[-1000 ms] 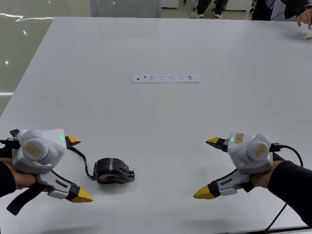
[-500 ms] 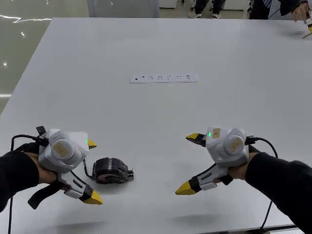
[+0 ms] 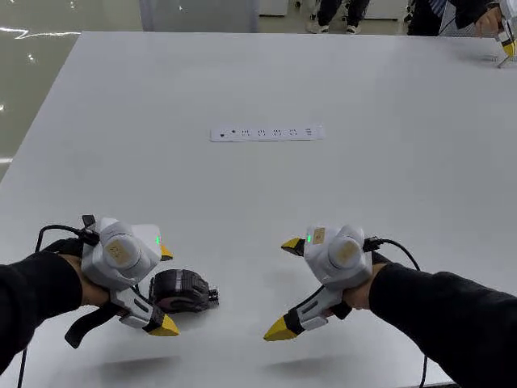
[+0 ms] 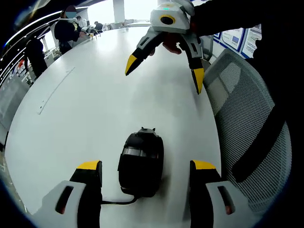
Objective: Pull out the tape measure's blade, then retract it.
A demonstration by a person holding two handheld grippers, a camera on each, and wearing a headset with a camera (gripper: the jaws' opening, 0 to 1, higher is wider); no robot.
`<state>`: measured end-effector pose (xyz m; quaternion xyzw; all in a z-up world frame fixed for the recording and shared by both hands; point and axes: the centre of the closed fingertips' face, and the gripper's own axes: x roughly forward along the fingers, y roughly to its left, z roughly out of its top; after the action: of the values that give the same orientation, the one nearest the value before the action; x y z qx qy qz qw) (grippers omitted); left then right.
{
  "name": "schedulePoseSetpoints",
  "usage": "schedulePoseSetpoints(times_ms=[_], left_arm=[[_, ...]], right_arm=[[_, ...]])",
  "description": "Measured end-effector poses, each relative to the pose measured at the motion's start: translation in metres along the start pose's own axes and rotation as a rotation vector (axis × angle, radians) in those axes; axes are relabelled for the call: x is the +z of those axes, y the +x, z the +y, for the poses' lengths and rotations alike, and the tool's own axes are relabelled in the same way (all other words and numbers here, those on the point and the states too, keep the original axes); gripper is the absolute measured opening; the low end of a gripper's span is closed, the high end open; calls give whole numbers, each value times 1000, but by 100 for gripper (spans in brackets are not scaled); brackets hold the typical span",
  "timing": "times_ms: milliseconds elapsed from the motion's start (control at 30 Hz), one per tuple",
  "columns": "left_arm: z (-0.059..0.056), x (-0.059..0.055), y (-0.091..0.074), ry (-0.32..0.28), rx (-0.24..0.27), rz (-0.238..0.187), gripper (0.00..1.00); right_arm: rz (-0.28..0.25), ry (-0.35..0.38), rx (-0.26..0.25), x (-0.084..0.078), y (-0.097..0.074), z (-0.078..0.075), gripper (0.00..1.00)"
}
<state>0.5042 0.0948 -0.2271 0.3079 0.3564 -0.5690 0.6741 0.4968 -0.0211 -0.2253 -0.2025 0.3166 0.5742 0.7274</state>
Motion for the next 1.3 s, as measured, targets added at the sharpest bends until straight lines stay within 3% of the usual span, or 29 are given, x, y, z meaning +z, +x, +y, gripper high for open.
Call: schedulePoseSetpoints(times_ms=[133,267,300,367,400,433,633,800,1300], left_arm=[[2,1,6,22,6,20,54],[-1,4,12,18,-9,35,49],[-1,4,13,28,-9,41,44],[9,1,13,75,48,79,37],[9,0,13,108,40,87,34],[6,1,14,88,33,85,34],[5,0,13,121,29,84,33],[6,0,13,92,17,78,33],[6,-2,15,78,21,99,33]], right_arm=[[9,-17,17,6,13,2,99],[17,-39,35,14,24,5,99],[20,-43,39,15,26,6,99],[29,-55,47,16,30,6,99],[35,-58,51,17,32,7,99],[39,-60,53,17,33,7,99],[55,-82,67,19,41,8,95],[71,-128,69,19,47,6,88],[69,-203,103,28,73,10,51]])
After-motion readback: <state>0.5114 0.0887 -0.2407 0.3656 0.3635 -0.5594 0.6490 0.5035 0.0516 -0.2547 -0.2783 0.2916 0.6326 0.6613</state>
